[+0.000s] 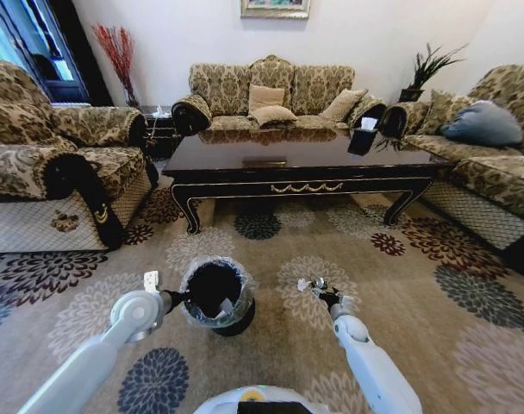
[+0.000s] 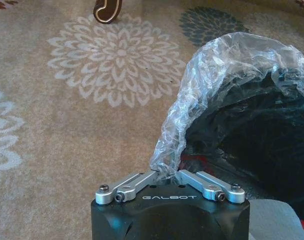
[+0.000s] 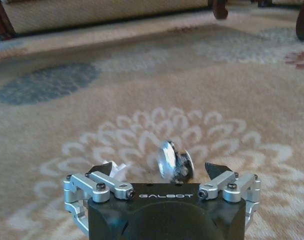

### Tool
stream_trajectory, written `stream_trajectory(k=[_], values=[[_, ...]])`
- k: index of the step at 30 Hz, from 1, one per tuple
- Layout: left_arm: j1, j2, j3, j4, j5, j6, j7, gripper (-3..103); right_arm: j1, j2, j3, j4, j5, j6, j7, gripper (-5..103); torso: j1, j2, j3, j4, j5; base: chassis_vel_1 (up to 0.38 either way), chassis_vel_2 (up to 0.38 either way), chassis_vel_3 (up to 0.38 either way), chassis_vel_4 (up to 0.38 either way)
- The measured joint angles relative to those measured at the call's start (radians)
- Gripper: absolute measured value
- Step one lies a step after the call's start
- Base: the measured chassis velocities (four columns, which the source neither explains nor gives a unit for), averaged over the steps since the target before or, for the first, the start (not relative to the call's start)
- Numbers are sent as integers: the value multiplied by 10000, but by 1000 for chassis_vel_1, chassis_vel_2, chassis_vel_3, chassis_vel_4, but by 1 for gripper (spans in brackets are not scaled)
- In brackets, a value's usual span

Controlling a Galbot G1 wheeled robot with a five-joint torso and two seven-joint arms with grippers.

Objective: Move to the front of the table and pick up the trash from the floor, then place it into the trash bin.

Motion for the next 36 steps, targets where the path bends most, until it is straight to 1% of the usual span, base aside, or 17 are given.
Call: stream_trajectory(k=[2,6,8,12,18,24,27,36], values=[[-24,4,18,4,-18,-1,-1,0,93,-8,-5,-203,15,0,-43,100,0,0,0,0,1,0,0,0,0],[-113,17,100,68,-87,0,-2,0,714,-166,-104,-1340,273,3,-307,100,0,0,0,-2,0,0,0,0,0],[-113,17,103,81,-89,0,-2,0,788,-182,-127,-1453,298,3,-352,100,0,0,0,-2,0,0,0,0,0],[-73,-8,107,203,48,0,37,0,1166,-221,-312,-2039,247,101,-731,100,0,0,0,-1,1,0,0,0,0],[-54,-10,131,277,127,0,75,0,1613,-122,-432,-2586,231,198,-811,100,0,0,0,1,3,0,0,0,0],[-162,37,226,281,92,0,85,0,2404,-73,-662,-3394,235,248,-813,100,0,0,-1,1,0,0,0,0,0],[-156,35,236,280,84,0,87,0,2864,-34,-737,-4086,157,291,-865,100,0,1,0,1,0,0,0,0,0],[-145,25,218,308,83,-1,98,0,3212,191,-755,-4767,-72,356,-965,100,0,1,-1,1,1,0,0,0,0]])
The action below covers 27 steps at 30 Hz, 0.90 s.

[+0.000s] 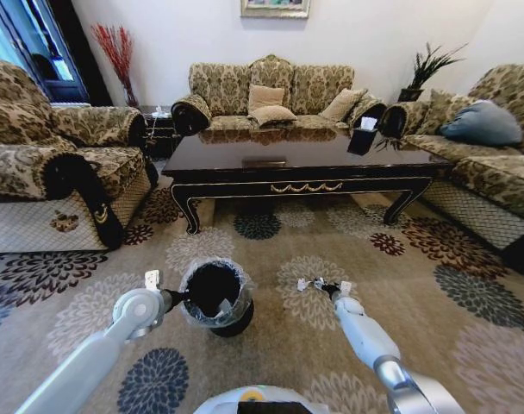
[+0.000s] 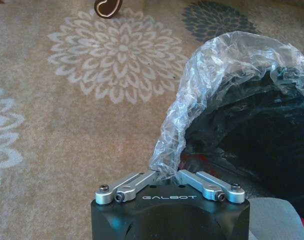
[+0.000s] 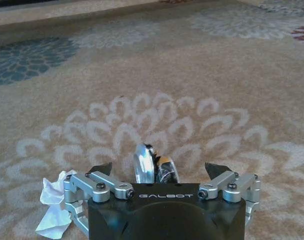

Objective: Move to the front of the table and pick up the trash from the floor, then place it into the trash bin.

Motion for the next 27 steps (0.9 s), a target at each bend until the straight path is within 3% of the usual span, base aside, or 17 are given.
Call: stream_trajectory(k=[3,6,9,12,14,18,20,21,27], values=[[-19,3,-6,-6,-7,0,0,0,127,89,77,-258,-56,41,-12,98,0,0,0,0,-1,0,0,0,0],[20,63,-74,-63,-21,0,1,0,188,146,205,-503,-113,64,-15,83,0,0,0,-3,1,0,0,0,0],[112,106,-143,-109,-22,0,1,0,135,125,217,-439,-112,67,-8,78,0,0,0,0,-1,0,0,0,0],[145,99,-169,-118,0,1,1,0,84,104,256,-373,-119,67,10,61,0,0,0,0,0,0,0,0,0],[132,80,-168,-118,4,0,1,0,82,99,273,-372,-122,67,8,61,0,0,0,1,0,0,0,0,0],[102,54,-179,-124,-27,0,-12,0,-8,82,303,-310,-160,65,-63,39,0,0,0,-1,1,0,0,0,0],[111,54,-200,-131,-58,0,-13,0,-24,76,307,-284,-160,64,-69,39,0,0,0,-1,0,0,0,0,0],[136,80,-218,-132,-47,0,-10,0,-46,61,314,-244,-160,62,-77,29,0,0,0,-1,-1,0,0,0,0],[155,100,-224,-131,10,0,1,0,-139,64,456,-63,-148,36,-76,26,0,1,0,0,-2,0,0,0,0]])
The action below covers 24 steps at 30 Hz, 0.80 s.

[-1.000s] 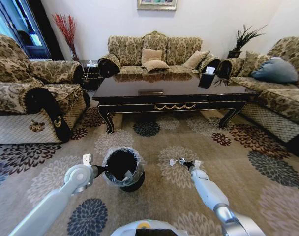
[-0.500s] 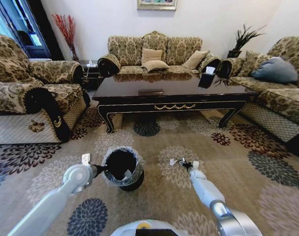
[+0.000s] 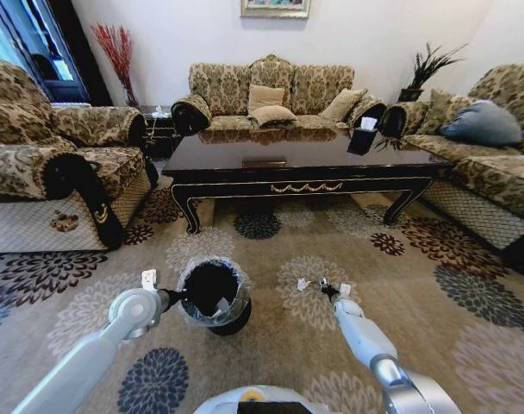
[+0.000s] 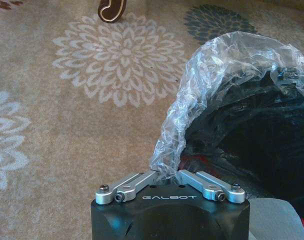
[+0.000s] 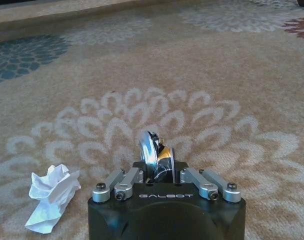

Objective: Move to the front of the table and pick up the trash from the floor, then place it into the trash bin.

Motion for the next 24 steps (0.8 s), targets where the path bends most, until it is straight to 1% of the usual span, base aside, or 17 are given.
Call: stream_trajectory(k=[8,9,11,12,13,14,15,16,18,19,20,22,23,24], values=[[-38,-31,52,2,12,0,0,0,-451,-104,30,850,207,-114,107,26,0,0,0,1,3,0,0,0,0],[-38,-36,67,1,18,0,0,0,-666,-181,26,1214,287,-157,145,26,0,0,0,4,2,0,0,0,0],[-44,-70,114,3,24,0,-1,0,-1151,-329,11,2033,398,-239,209,26,0,-1,1,-1,3,0,0,0,0],[-52,-95,140,3,31,0,-7,0,-1411,-403,10,2480,418,-262,233,26,0,0,0,0,4,0,0,0,0],[-73,-191,227,30,73,0,-43,0,-2075,-574,53,3593,425,-283,296,26,-1,0,-1,-1,0,0,0,0,0],[-73,-191,227,30,73,0,-43,0,-2075,-574,53,3593,425,-283,296,26,-1,0,-1,-1,0,0,0,0,0],[-75,-260,271,51,95,0,-76,0,-2389,-632,102,4100,425,-291,325,26,0,0,-1,-3,0,0,0,0,0],[-77,-363,347,67,137,0,-116,0,-2938,-729,213,5088,423,-301,379,26,0,0,-1,-8,6,0,0,0,0],[-79,-381,366,69,148,0,-123,0,-3082,-759,244,5388,421,-301,385,26,0,-1,0,-8,6,0,0,0,0],[-101,-449,487,75,207,0,-144,0,-3651,-893,399,6496,371,-299,411,26,-1,0,-1,2,-1,0,0,0,0],[-143,-475,587,75,252,0,-172,0,-4006,-975,500,7084,332,-300,418,26,-1,0,-1,3,-4,0,0,0,0],[-228,-494,730,75,321,0,-258,0,-4534,-1115,633,7929,232,-304,431,26,0,0,-1,-1,4,0,0,0,0],[-313,-504,843,69,361,0,-365,0,-5051,-1278,760,8650,-83,-226,426,26,0,0,-2,-1,2,0,0,0,0],[-313,-504,843,69,361,0,-365,0,-5051,-1278,760,8650,-83,-226,426,26,0,0,-2,-1,2,0,0,0,0]])
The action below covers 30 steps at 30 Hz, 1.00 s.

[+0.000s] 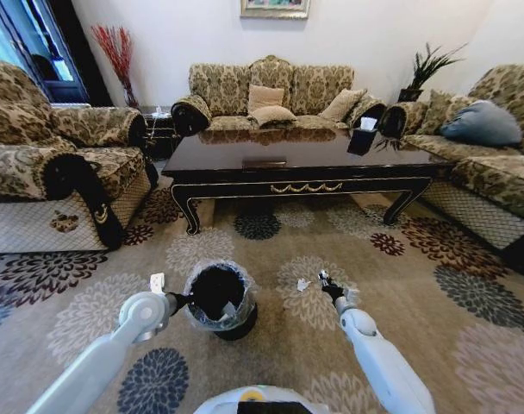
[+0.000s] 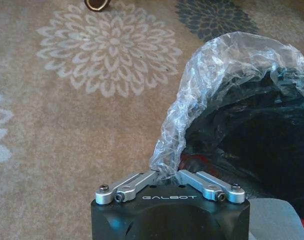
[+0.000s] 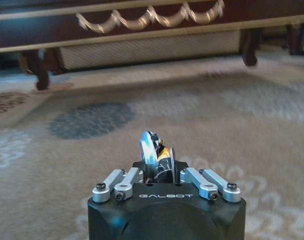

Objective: Move to the front of the table and pick up the trash from the floor, then place it into the trash bin.

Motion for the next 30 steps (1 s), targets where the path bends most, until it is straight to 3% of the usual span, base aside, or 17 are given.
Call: stream_trajectory(k=[7,9,22,30], values=[[-112,-29,359,-179,-52,-1,-101,0,-1436,-349,234,2202,-1406,523,-167,26,-1,0,1,2,2,0,0,0,0],[-354,-95,831,-186,-51,0,-115,0,-1934,-368,327,3162,-2054,707,-240,26,-1,0,1,5,-2,0,0,0,0],[-1723,-688,2582,203,-173,0,-500,0,-4153,-244,200,7072,-2967,779,-488,26,-1,0,1,1,-1,0,0,0,0],[-2494,-1264,3470,458,-289,-1,-757,0,-5068,66,-386,7735,-4194,1108,-790,26,-1,0,2,-1,0,0,0,0,0]])
